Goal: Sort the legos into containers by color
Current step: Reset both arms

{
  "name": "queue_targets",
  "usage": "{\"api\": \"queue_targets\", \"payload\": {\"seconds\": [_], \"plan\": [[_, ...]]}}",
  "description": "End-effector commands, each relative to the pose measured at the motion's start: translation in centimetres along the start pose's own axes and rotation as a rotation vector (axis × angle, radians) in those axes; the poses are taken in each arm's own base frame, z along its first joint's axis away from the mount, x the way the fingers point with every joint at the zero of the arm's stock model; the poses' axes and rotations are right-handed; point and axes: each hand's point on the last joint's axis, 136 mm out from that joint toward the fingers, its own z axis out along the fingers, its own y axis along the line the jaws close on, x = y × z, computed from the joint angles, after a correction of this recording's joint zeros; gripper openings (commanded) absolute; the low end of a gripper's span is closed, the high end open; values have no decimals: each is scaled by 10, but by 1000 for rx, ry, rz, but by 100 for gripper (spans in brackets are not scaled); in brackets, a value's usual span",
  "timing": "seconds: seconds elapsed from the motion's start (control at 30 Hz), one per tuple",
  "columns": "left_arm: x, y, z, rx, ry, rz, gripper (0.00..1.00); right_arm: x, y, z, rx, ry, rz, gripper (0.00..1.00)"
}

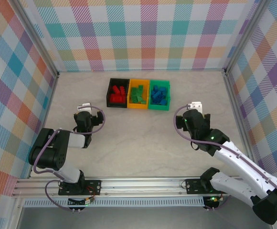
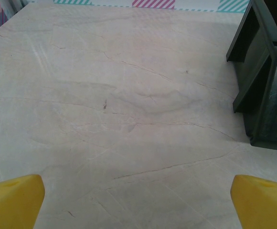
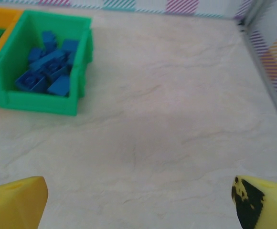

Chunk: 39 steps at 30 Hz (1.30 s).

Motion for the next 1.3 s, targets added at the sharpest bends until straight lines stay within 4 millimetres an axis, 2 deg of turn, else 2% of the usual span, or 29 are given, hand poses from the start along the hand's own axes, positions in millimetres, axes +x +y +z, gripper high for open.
{"api": "queue_targets", "payload": {"seconds": [0.0,0.07,0.23,0.3,0.37,0.43,0.7,0.73,0.77,0.87,0.93,1.03,1.07,1.13,1.27], "plan": [[-6,2,0,8,-26,-4,100,-13,-30,14,134,-70,45,99],[-6,2,0,8,-25,-4,100,-11,-45,26,187,-68,84,99],[-6,2,1,9,-25,-4,100,-2,-66,67,283,-62,89,99],[-6,2,0,7,-25,-4,100,4,-67,87,264,-56,70,99],[-5,2,1,7,-23,-3,100,11,-55,104,179,-74,28,99],[-6,2,0,7,-25,-4,100,15,-50,113,130,-121,13,99],[-5,2,0,7,-24,-3,100,46,-72,144,117,-99,151,99],[-6,2,1,8,-25,-4,100,41,-75,146,127,-122,156,99],[-6,2,1,8,-25,-4,100,44,-75,149,126,-97,163,99],[-6,2,0,9,-25,-4,100,39,-72,152,93,-173,185,99],[-6,2,1,7,-24,-4,100,37,-62,158,37,-211,164,99],[-7,2,1,9,-26,-4,100,49,-34,166,-140,-176,94,99],[-6,2,1,8,-25,-4,100,45,-31,167,-170,-212,92,99],[-6,2,1,8,-24,-4,100,47,-26,167,-213,-177,86,99],[-6,2,1,8,-25,-5,100,48,-26,168,-225,-161,92,99]]}}
